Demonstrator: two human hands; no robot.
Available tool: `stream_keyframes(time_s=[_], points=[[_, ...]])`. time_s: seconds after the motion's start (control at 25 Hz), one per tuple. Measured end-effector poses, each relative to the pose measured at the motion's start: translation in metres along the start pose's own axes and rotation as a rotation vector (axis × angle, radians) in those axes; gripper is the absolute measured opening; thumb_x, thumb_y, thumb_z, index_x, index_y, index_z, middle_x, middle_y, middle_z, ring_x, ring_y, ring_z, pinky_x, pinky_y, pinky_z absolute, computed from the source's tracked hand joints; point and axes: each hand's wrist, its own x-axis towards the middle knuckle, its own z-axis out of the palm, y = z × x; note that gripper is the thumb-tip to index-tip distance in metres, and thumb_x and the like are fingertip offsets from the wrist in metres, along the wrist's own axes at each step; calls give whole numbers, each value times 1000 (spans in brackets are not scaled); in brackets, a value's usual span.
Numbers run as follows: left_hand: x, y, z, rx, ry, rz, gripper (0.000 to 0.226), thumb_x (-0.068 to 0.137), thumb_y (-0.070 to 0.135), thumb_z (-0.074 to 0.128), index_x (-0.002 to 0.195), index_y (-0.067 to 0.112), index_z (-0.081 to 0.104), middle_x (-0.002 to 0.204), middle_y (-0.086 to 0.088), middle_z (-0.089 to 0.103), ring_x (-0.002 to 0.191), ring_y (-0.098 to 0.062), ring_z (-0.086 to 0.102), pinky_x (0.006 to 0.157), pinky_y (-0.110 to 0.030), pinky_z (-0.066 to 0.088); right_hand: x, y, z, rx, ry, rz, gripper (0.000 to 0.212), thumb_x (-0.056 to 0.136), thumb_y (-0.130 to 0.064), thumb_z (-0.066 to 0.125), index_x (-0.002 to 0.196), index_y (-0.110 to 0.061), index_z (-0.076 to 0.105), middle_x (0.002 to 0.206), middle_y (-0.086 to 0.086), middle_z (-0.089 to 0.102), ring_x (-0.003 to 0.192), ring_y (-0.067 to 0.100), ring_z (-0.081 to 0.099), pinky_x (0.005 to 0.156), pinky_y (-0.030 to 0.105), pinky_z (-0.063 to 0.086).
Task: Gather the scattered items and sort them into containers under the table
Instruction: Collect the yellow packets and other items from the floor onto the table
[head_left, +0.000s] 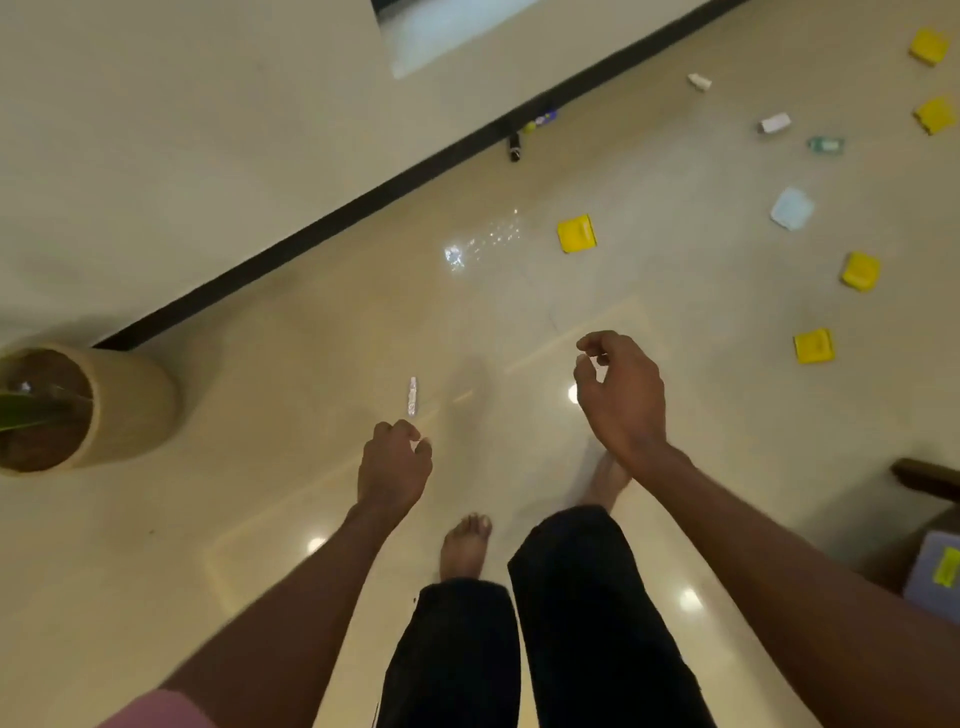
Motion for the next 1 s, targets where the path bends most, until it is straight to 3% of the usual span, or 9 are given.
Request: stream_keyframes(time_s=[0.24, 0.4, 0.48, 0.6, 0.72, 0.8, 0.88, 1.0], points=[[129, -31, 80, 51, 77, -77, 36, 97, 28, 64, 127, 10, 57, 128, -19, 48, 101, -48, 62, 88, -49, 52, 176, 50, 93, -114, -46, -108, 34, 98, -24, 58, 132, -23, 60, 138, -3, 58, 106, 19, 63, 92, 32, 45], [218, -56, 158, 39, 103, -236, 59, 99, 36, 60, 149, 17, 34, 144, -24, 33, 118, -54, 50, 99, -56, 46, 292, 118, 168, -221, -80, -146, 43, 98, -25, 58, 140, -20, 53, 145, 0, 50, 119, 23, 58, 87, 31, 39], [246, -63, 188, 37, 135, -322, 65, 99, 36, 60, 151, 15, 27, 145, -27, 31, 120, -57, 46, 100, -60, 42, 335, 151, 194, -330, -111, -174, 50, 97, -26, 57, 146, -19, 47, 153, 3, 42, 129, 27, 52, 95, 38, 46], [279, -75, 228, -55, 174, -382, 52, 96, 11, 62, 140, 1, 35, 131, -35, 39, 109, -62, 48, 96, -63, 42, 395, 196, 227, -486, -185, -122, 64, 98, -24, 56, 157, -19, 31, 166, 11, 20, 144, 38, 35, 107, 51, 44], [293, -69, 245, -99, 307, -300, 27, 94, -2, 58, 118, -5, 44, 114, -34, 49, 98, -56, 52, 82, -61, 45, 431, 222, 245, -555, -233, -10, 75, 98, -26, 53, 163, -26, 15, 170, 13, 4, 150, 45, 19, 109, 59, 39], [301, -49, 246, -102, 368, -137, 20, 105, 16, 53, 112, -3, 51, 105, -28, 54, 92, -48, 55, 77, -59, 48, 432, 235, 253, -595, -257, 6, 73, 101, -29, 52, 163, -31, 13, 171, 9, 3, 151, 44, 16, 107, 61, 39], [314, -22, 244, -136, 379, -8, 35, 109, 36, 43, 106, 4, 56, 99, -19, 59, 89, -40, 56, 77, -51, 48, 417, 241, 260, -685, -199, -96, 65, 101, -26, 55, 159, -29, 25, 165, 13, 20, 140, 45, 32, 98, 57, 48], [331, 18, 244, -231, 302, 59, 22, 105, 31, 47, 110, 12, 58, 100, -7, 62, 89, -27, 57, 74, -31, 37, 381, 245, 269, -781, -166, -230, 58, 94, -3, 57, 147, -11, 36, 141, 21, 41, 119, 43, 48, 73, 46, 51]])
